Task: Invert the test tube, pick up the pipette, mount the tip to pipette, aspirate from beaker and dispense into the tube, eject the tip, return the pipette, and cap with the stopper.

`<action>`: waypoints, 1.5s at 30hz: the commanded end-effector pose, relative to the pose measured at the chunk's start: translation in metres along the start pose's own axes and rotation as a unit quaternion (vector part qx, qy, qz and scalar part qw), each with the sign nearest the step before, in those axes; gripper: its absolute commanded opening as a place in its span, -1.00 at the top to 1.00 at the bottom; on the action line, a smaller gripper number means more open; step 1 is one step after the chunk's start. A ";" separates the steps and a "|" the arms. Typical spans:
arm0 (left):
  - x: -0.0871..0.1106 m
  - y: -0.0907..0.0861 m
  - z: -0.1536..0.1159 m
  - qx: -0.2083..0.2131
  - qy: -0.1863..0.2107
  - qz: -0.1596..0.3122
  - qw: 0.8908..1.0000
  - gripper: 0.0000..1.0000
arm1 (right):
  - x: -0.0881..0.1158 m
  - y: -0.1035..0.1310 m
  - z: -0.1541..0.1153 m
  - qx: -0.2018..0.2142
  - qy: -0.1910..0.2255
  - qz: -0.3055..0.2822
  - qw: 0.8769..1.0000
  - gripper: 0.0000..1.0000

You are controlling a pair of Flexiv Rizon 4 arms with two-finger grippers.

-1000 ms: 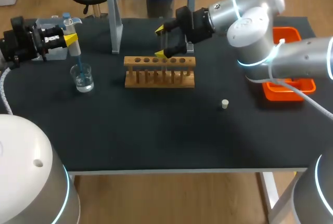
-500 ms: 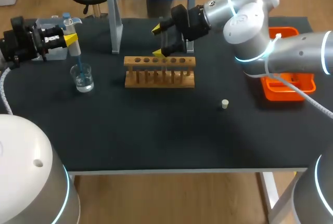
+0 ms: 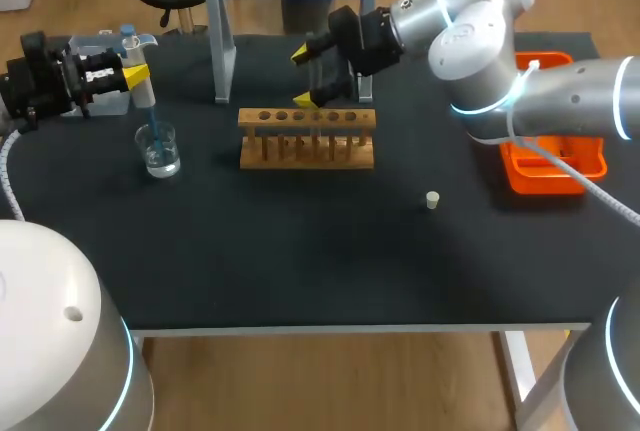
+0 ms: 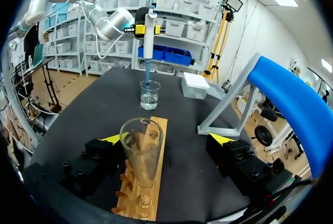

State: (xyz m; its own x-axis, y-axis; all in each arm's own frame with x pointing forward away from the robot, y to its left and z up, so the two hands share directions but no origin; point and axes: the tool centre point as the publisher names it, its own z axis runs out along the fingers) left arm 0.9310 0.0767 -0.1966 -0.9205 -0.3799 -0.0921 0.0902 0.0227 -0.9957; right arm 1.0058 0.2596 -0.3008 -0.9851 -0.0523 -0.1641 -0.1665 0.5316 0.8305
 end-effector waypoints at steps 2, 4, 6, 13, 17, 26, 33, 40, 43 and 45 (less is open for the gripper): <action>0.000 0.000 0.000 0.000 0.000 0.000 1.000 1.00 | 0.002 -0.001 -0.002 0.003 0.001 0.001 1.000 -1.00; 0.000 0.000 0.000 0.000 0.000 0.000 1.000 1.00 | 0.003 -0.001 -0.001 0.006 -0.002 0.000 1.000 -1.00; 0.000 0.000 0.000 0.000 0.000 0.000 1.000 1.00 | 0.004 -0.001 -0.001 0.007 -0.003 -0.001 1.000 -1.00; 0.000 0.000 0.000 0.000 0.000 0.000 1.000 1.00 | 0.005 -0.001 -0.001 0.008 -0.004 -0.002 1.000 -1.00; 0.000 0.000 0.000 0.000 0.000 0.000 1.000 1.00 | 0.005 -0.001 -0.001 0.008 -0.004 -0.002 1.000 -1.00; 0.000 0.000 0.000 0.000 0.000 0.000 1.000 1.00 | 0.005 -0.001 -0.001 0.008 -0.004 -0.002 1.000 -1.00; 0.001 -0.004 0.002 -0.002 0.000 -0.003 1.000 1.00 | 0.005 -0.001 -0.001 0.008 -0.004 -0.002 1.000 -1.00; 0.001 -0.017 0.009 -0.013 0.003 0.000 1.000 1.00 | 0.005 -0.001 -0.001 0.008 -0.004 -0.002 1.000 -1.00; 0.002 -0.022 0.011 -0.019 0.002 0.002 1.000 1.00 | 0.005 -0.001 -0.001 0.008 -0.004 -0.002 1.000 -1.00; 0.003 -0.026 0.012 -0.022 0.002 0.003 1.000 1.00 | 0.005 -0.001 -0.001 0.008 -0.004 -0.002 1.000 -1.00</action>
State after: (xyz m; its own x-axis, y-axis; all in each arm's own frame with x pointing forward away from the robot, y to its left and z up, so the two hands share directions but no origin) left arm 0.9338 0.0664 -0.1782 -0.9240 -0.3693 -0.0987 0.0854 0.0522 -0.9950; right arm 1.0007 0.2591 -0.3024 -0.9837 -0.0454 -0.1742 -0.1707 0.5429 0.8222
